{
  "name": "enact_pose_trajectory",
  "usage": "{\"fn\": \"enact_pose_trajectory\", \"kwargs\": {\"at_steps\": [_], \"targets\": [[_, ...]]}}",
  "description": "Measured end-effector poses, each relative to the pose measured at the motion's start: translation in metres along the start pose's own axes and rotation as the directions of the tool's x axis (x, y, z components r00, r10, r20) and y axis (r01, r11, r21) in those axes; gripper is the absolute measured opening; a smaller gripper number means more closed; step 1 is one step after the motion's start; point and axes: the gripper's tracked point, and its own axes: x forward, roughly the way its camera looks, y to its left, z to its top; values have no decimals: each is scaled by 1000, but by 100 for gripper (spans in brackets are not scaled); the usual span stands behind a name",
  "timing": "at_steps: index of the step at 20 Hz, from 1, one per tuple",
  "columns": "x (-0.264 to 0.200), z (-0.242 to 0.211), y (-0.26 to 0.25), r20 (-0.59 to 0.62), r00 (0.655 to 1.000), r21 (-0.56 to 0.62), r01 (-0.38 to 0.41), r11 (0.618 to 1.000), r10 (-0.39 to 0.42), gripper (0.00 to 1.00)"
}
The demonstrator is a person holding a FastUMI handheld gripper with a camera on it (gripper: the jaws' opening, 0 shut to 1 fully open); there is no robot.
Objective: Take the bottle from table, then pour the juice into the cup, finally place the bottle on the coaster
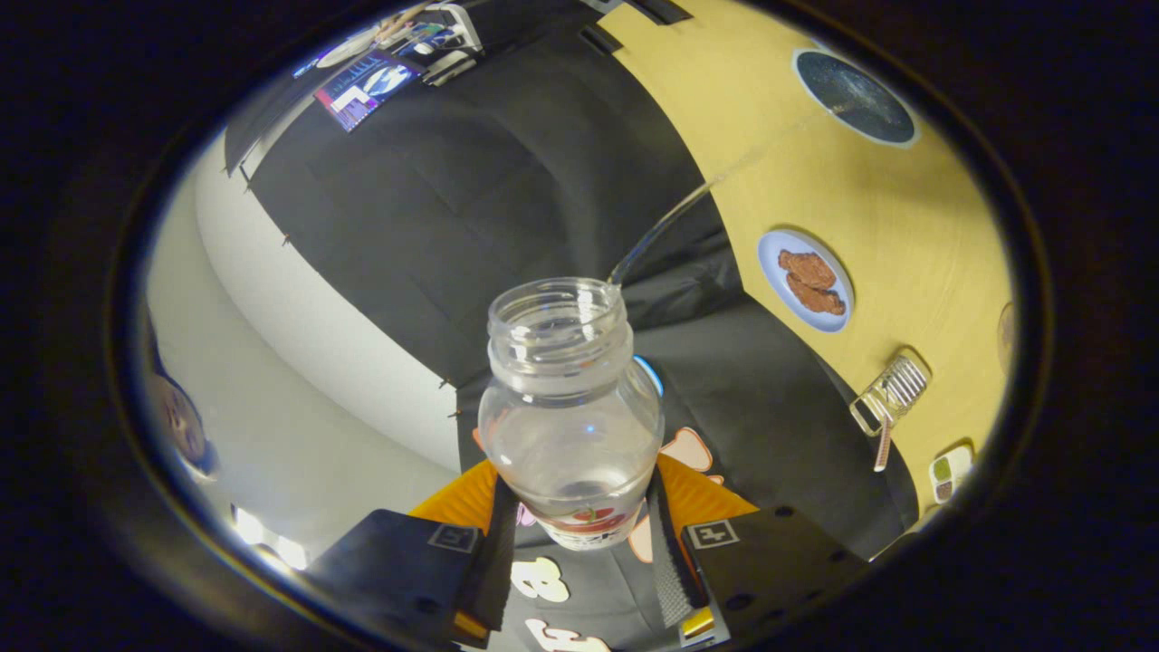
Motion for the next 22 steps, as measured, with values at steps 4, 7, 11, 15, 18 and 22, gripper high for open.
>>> {"fn": "enact_pose_trajectory", "kwargs": {"at_steps": [4,7,11,15,18,22], "targets": [[-1,-2,8,-3,1000,8,-20,1000,20,68],[-2,-4,11,-7,999,16,-32,999,32,68],[-2,-6,16,-7,999,24,-45,999,45,68],[-2,-9,20,-9,998,31,-55,998,55,68],[-1,-13,24,-12,998,39,-61,997,62,68],[-2,-16,29,-15,997,49,-73,996,74,68]]}}
